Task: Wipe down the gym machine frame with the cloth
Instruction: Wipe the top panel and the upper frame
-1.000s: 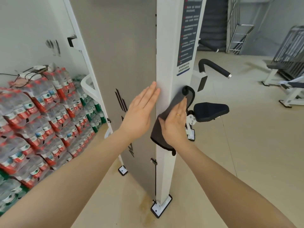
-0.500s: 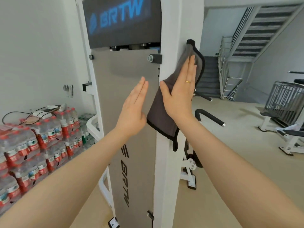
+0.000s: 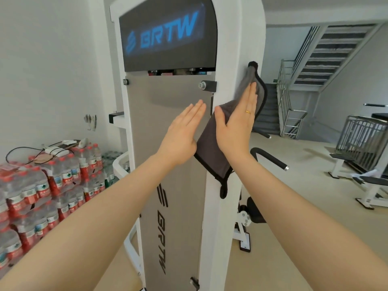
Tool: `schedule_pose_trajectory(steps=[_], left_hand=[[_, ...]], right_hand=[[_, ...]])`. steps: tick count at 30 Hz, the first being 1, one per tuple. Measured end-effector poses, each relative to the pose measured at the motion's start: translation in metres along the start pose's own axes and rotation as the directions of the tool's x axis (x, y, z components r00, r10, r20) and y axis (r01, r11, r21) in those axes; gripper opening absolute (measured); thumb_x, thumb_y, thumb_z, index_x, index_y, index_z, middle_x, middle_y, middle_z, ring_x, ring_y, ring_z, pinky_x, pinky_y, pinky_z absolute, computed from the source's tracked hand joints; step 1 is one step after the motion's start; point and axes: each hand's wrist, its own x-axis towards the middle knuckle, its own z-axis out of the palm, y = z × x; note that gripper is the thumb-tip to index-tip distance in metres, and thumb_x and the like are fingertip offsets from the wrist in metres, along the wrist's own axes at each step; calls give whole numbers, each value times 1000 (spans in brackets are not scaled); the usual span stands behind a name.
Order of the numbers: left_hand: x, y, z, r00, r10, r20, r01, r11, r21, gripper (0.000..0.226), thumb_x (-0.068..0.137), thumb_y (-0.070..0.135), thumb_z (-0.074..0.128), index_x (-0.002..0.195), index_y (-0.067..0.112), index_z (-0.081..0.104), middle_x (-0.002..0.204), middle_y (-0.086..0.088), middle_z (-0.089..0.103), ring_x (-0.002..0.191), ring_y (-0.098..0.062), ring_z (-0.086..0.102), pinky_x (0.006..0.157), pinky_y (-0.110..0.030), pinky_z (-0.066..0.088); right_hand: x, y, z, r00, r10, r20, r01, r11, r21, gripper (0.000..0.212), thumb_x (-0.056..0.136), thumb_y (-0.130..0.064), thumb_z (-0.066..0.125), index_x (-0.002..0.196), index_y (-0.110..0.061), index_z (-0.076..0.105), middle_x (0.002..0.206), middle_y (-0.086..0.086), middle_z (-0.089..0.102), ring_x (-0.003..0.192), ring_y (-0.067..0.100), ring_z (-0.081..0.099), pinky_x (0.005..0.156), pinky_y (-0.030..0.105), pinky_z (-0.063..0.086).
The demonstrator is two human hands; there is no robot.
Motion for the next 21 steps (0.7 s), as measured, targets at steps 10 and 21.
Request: schedule_pose_trajectory(steps=[10, 21], left_hand=[[47, -24, -22, 957, 224, -185, -222, 974, 33, 73, 68, -13, 38, 139, -4, 29, 148, -21, 25, 138, -36, 24, 112, -41, 20], [88, -88, -45, 899, 433, -69, -432, 902, 28, 81, 75, -5, 46, 147, 11, 13, 156, -6, 5, 142, -25, 7, 115, -38, 6]], right_hand=[[38, -25, 5, 991, 45, -127, -45, 999, -3, 74, 93, -24, 53, 148, -5, 8, 156, 10, 13, 144, 20, 11, 117, 37, 13], [66, -61, 24, 885, 145, -442, -303, 901, -311, 61, 94, -45, 45, 143, -14, 27, 144, 2, 40, 125, 25, 45, 97, 42, 41]])
